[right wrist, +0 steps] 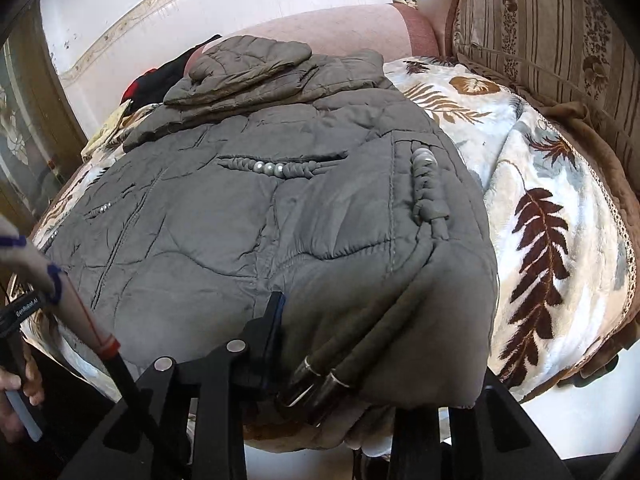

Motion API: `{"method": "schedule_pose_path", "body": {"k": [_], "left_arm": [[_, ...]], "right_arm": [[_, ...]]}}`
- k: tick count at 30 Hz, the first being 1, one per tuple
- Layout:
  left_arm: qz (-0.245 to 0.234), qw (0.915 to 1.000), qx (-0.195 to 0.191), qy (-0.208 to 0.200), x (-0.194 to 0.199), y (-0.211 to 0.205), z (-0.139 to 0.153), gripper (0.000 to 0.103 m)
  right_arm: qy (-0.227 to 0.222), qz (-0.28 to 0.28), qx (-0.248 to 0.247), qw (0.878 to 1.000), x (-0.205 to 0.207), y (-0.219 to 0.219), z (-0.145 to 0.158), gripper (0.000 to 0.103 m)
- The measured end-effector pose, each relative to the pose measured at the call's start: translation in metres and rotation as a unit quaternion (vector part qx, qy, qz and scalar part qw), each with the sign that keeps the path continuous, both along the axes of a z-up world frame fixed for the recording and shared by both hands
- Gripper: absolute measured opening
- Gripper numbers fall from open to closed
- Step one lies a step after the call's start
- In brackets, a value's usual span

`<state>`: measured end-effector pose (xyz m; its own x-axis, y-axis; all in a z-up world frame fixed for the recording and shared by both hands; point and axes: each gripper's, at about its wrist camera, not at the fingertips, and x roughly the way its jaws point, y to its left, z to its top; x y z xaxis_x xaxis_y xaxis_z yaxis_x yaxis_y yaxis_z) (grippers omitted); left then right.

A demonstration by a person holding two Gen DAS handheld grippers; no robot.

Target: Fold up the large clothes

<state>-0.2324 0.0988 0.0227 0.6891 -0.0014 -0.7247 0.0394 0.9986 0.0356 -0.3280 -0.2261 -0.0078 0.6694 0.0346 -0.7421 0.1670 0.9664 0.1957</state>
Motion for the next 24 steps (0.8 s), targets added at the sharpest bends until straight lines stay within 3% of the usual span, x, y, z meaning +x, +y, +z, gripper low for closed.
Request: {"method": "schedule_pose_path", "body": {"k": [15, 24], "left_arm": [[0.006, 0.9996, 0.026, -0.006, -0.0006, -0.004, -0.0009, 0.069], [0.004, 0.9996, 0.027, -0.009, -0.0019, -0.004, -0.0003, 0.067]], "right_arm": [[0.004, -0.004, 0.012, 1.0, 0.001, -0.0007, -0.0004, 0.039], [0.005, -0.008, 0.015, 1.0, 0.0002, -0.0031, 0.0, 0.042]]}}
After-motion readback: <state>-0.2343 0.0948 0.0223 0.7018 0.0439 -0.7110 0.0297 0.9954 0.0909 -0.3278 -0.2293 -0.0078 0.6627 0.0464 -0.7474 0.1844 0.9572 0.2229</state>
